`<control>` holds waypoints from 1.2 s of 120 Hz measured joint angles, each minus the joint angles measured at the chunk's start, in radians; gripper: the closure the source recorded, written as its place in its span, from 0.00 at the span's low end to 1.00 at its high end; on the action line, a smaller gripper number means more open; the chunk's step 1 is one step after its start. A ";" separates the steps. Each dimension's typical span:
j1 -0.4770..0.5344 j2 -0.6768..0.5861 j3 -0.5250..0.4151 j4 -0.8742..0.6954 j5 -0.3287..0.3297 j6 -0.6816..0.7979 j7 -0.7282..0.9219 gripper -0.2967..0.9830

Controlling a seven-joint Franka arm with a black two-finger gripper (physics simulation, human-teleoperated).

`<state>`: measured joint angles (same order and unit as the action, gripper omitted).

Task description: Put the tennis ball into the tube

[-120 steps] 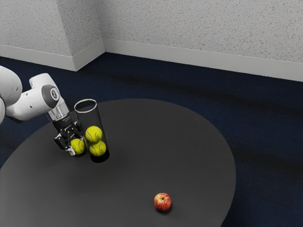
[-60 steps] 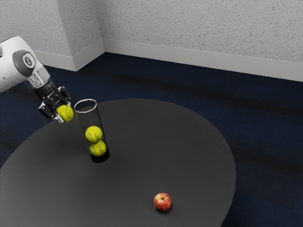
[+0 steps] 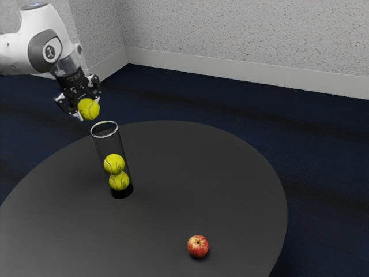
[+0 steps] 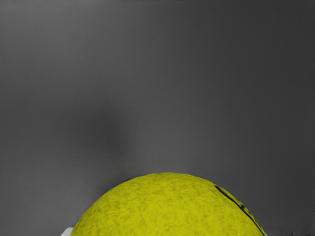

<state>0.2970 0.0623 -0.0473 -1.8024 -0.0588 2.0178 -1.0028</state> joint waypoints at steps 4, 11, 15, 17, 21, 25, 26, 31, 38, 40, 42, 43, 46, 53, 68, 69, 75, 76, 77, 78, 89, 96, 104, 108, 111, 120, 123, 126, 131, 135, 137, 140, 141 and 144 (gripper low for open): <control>-0.007 0.002 -0.007 0.000 0.016 0.009 0.000 0.54; -0.008 0.004 -0.020 0.000 0.038 0.023 0.001 0.54; -0.005 0.004 -0.027 -0.001 0.048 0.030 0.001 0.53; -0.003 0.003 -0.029 -0.003 0.052 0.032 0.002 0.53; 0.004 -0.005 -0.037 -0.009 0.058 0.035 0.002 0.53; 0.009 -0.015 -0.044 -0.022 0.063 0.035 0.002 0.53; 0.010 -0.017 -0.045 -0.025 0.064 0.035 0.002 0.53; 0.018 -0.023 -0.055 -0.035 0.069 0.034 0.003 0.52; 0.027 -0.024 -0.069 -0.042 0.078 0.031 0.004 0.51; 0.029 -0.023 -0.074 -0.043 0.080 0.031 0.004 0.51; 0.029 -0.023 -0.077 -0.043 0.082 0.030 0.004 0.51; 0.029 -0.022 -0.079 -0.043 0.083 0.030 0.004 0.51; 0.028 -0.021 -0.082 -0.044 0.085 0.029 0.005 0.50; 0.025 -0.019 -0.092 -0.043 0.089 0.029 0.005 0.49; 0.017 -0.023 -0.118 -0.044 0.093 0.027 0.007 0.47; 0.016 -0.024 -0.118 -0.045 0.093 0.027 0.007 0.47; 0.006 -0.041 -0.122 -0.070 0.092 0.027 0.008 0.45; 0.004 -0.045 -0.122 -0.074 0.092 0.026 0.008 0.45; 0.003 -0.048 -0.122 -0.079 0.092 0.026 0.008 0.45; 0.001 -0.050 -0.122 -0.082 0.092 0.026 0.008 0.44; -0.011 -0.061 -0.134 -0.099 0.091 0.028 0.010 0.39; -0.022 -0.062 -0.139 -0.100 0.090 0.029 0.010 0.35; -0.039 -0.064 -0.141 -0.101 0.090 0.028 0.011 0.32; -0.047 -0.064 -0.141 -0.101 0.090 0.028 0.012 0.31; -0.054 -0.064 -0.141 -0.102 0.090 0.027 0.018 0.30; -0.072 -0.066 -0.143 -0.101 0.090 0.026 0.073 0.28; -0.076 -0.068 -0.146 -0.099 0.088 0.021 0.103 0.27; -0.074 -0.071 -0.153 -0.097 0.085 0.014 0.136 0.27; -0.073 -0.076 -0.164 -0.089 0.076 -0.002 0.195 0.26; -0.076 -0.079 -0.168 -0.076 0.065 -0.019 0.243 0.26; -0.078 -0.080 -0.169 -0.069 0.060 -0.028 0.268 0.26; -0.081 -0.080 -0.171 -0.060 0.054 -0.039 0.305 0.25; -0.081 -0.080 -0.172 -0.056 0.052 -0.042 0.317 0.25; -0.079 -0.081 -0.177 -0.044 0.048 -0.052 0.354 0.25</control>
<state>0.2177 -0.0185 -0.2242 -1.8468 -0.0113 1.9654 -0.6488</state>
